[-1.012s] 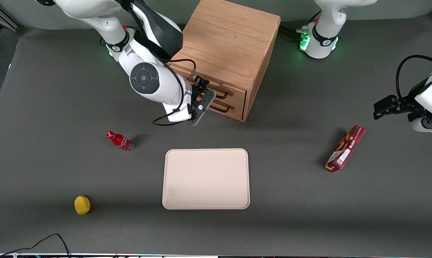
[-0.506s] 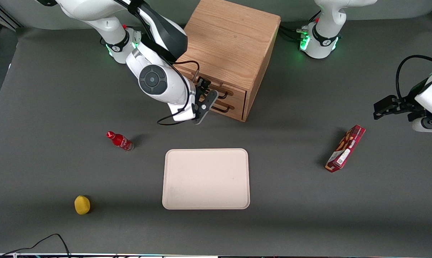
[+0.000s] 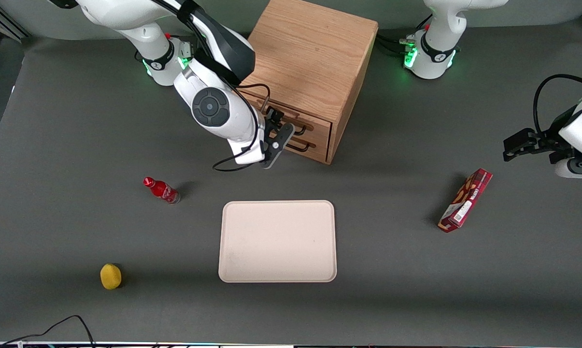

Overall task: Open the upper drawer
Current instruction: 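Pull the upper drawer handle outward with the right gripper, away from the cabinet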

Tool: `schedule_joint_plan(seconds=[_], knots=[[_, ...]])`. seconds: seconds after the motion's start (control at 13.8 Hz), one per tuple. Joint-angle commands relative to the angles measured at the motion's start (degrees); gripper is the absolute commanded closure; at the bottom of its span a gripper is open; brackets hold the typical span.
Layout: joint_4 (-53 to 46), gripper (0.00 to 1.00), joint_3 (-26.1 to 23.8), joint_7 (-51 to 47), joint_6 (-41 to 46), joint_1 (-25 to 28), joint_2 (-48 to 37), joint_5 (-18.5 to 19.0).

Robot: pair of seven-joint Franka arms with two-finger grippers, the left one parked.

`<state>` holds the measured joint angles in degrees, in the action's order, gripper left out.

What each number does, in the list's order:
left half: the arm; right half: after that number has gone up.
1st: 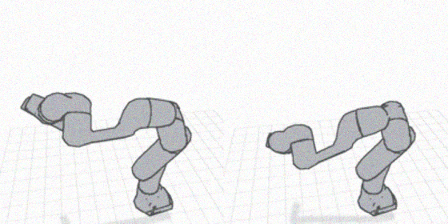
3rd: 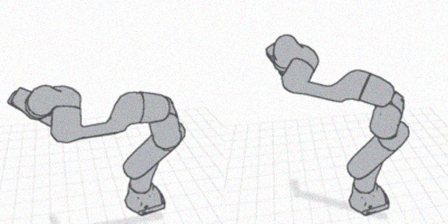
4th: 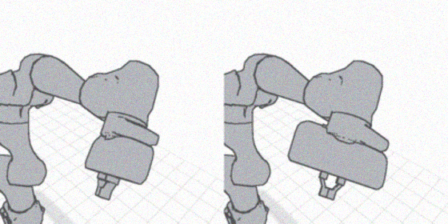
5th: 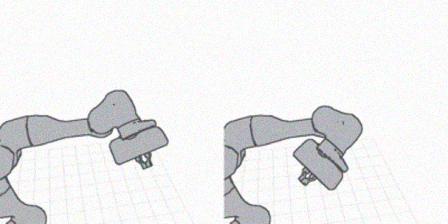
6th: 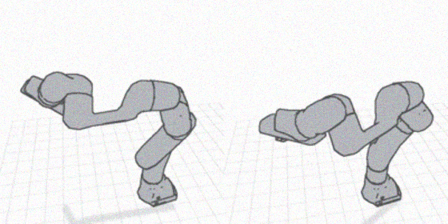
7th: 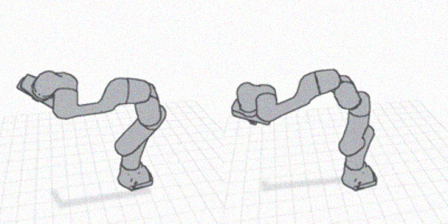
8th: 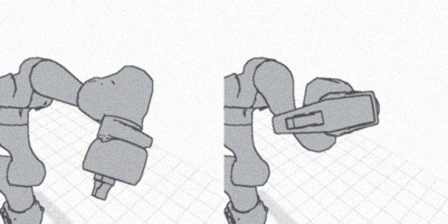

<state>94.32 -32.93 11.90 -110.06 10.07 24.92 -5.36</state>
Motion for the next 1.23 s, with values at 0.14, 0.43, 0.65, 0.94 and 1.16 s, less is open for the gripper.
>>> schedule_joint_plan(seconds=[0.14,0.43,0.65,0.94,1.16], knots=[[-5.63,0.0,0.59,1.02,-0.42,-0.4,4.34,2.37],[-8.71,0.0,1.03,1.46,-0.16,-0.92,6.18,3.76],[-11.52,0.0,3.04,1.55,0.11,-0.75,8.03,4.92],[-16.0,0.0,3.49,2.25,0.46,-0.84,11.19,7.45],[-20.21,0.0,4.71,2.34,3.09,-0.66,13.83,8.26]])
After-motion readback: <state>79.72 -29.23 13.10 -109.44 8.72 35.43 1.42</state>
